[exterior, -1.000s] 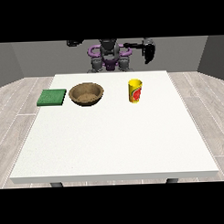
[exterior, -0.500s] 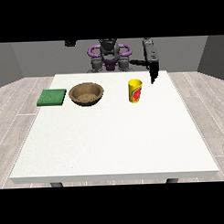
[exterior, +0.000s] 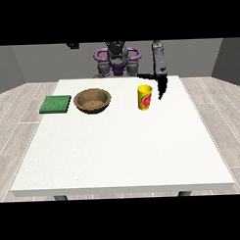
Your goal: Pick the cup and pour the ball into the bowl, then pick the bowl and place it on the pad
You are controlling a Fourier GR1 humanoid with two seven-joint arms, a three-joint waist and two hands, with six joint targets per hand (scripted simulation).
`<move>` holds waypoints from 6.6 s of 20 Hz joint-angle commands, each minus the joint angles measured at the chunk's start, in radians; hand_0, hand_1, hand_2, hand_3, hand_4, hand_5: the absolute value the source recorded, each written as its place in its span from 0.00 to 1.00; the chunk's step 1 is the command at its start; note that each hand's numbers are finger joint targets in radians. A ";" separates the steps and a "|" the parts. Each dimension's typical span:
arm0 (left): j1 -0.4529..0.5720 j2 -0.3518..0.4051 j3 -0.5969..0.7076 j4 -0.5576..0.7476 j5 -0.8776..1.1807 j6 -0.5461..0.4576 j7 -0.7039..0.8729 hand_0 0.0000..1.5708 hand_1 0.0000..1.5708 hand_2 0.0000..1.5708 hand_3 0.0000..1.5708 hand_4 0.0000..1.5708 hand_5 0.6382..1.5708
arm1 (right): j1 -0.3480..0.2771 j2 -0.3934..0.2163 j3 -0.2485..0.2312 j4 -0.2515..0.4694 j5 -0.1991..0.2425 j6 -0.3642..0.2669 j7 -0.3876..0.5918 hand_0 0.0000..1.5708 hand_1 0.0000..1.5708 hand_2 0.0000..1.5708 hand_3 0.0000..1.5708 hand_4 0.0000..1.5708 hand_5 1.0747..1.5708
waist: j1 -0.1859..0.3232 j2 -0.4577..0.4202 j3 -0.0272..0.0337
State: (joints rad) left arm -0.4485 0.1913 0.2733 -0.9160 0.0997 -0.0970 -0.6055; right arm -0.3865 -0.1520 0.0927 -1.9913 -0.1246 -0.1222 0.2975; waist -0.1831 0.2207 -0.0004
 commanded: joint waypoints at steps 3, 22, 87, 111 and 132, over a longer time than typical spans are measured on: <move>-0.083 0.055 0.056 0.157 0.023 -0.013 -0.077 0.00 0.00 0.00 0.00 0.00 0.83 | 0.018 -0.061 -0.103 -0.045 -0.075 0.068 0.015 0.00 0.00 0.00 0.00 0.00 0.99 | -0.037 0.032 -0.0002; -0.090 0.085 0.035 0.400 -0.147 0.279 -0.378 0.84 0.84 1.00 1.00 0.68 0.91 | 0.084 -0.151 -0.263 -0.230 -0.276 0.186 0.064 0.00 0.00 0.00 0.00 0.06 0.98 | -0.126 0.093 -0.0003; -0.430 -0.018 -0.464 0.343 -0.951 0.881 0.622 0.73 0.73 1.00 1.00 0.52 1.00 | 0.159 -0.154 -0.375 0.320 -0.229 0.296 -0.156 0.00 0.00 0.00 0.00 0.25 0.99 | 0.106 -0.198 -0.0064; -0.293 0.120 0.078 0.079 0.162 -0.062 0.004 0.00 0.00 0.00 0.00 0.00 0.98 | 0.100 -0.089 -0.317 0.071 -0.137 0.111 -0.084 0.00 0.00 0.00 0.00 0.32 0.99 | 0.236 0.113 -0.0015; -0.540 0.522 0.110 -0.036 0.210 -0.164 0.420 0.00 0.00 0.00 0.00 0.00 0.98 | 0.030 -0.048 -0.417 0.874 -0.155 0.297 -0.593 0.00 0.00 0.00 0.00 0.18 1.00 | 0.247 0.155 0.0023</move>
State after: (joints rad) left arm -0.9648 0.6628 0.3713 -0.9256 0.2891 -0.2364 -0.2367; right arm -0.3407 -0.1829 -0.2880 -1.2611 -0.2768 0.1353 -0.1936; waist 0.0546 0.3614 0.0017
